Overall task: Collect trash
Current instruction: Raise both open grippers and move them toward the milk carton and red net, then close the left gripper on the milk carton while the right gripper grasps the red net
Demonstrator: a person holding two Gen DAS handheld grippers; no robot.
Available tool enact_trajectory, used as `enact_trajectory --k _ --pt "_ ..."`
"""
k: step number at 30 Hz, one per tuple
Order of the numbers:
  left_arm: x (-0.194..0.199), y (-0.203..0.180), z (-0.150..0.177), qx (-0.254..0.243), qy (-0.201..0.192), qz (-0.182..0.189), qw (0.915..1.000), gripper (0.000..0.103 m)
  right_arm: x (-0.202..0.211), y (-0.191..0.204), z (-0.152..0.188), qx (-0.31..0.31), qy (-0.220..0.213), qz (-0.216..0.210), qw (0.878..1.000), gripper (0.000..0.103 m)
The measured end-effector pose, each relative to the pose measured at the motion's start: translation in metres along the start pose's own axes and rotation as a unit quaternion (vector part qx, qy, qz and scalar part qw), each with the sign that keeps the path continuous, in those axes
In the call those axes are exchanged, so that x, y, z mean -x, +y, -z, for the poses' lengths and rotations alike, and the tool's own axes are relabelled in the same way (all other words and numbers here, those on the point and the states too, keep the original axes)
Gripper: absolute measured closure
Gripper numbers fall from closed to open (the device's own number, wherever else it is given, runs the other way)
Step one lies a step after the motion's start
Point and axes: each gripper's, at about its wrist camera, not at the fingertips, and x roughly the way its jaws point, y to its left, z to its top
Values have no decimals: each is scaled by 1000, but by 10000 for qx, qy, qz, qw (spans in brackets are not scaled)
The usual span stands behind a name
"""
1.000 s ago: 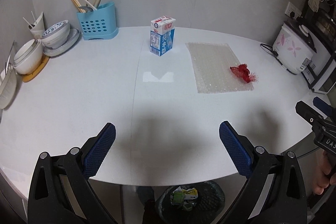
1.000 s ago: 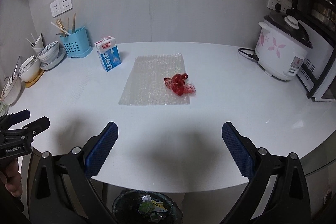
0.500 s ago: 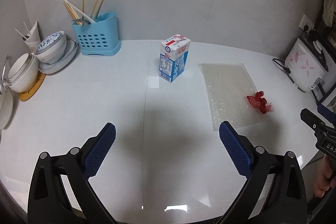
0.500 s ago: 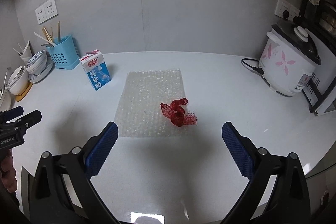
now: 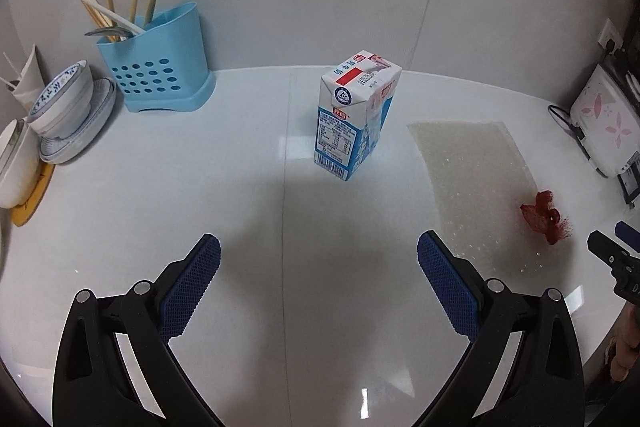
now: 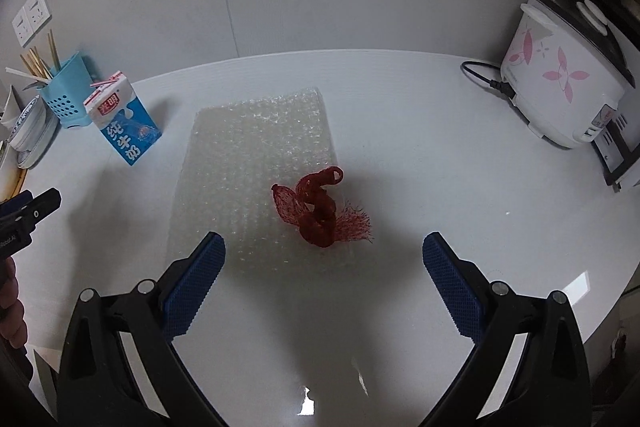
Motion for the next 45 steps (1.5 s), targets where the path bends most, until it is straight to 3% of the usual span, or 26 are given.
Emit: enact_trajectory --k 10,20,26,30,33,45 --pt "-66 -3 -40 -260 52 14 9996 6 -54 11 -24 92 458 104 9989 20" --pt "-87 -14 -61 -447 -239 322 9982 8 -83 8 -26 24 872 145 9961 44" --pt "-94 -22 -70 -501 -314 370 9976 24 -90 17 -29 144 1002 139 9948 64" --pt "-95 -26 -73 -573 -326 356 9972 49 -90 20 -31 126 988 164 9949 75" --pt "-94 -25 -74 -535 -295 275 9978 57 -87 24 -29 218 912 223 9953 85" --pt "-72 -24 -55 -566 -208 136 9981 62 -64 27 -28 207 681 156 9973 87"
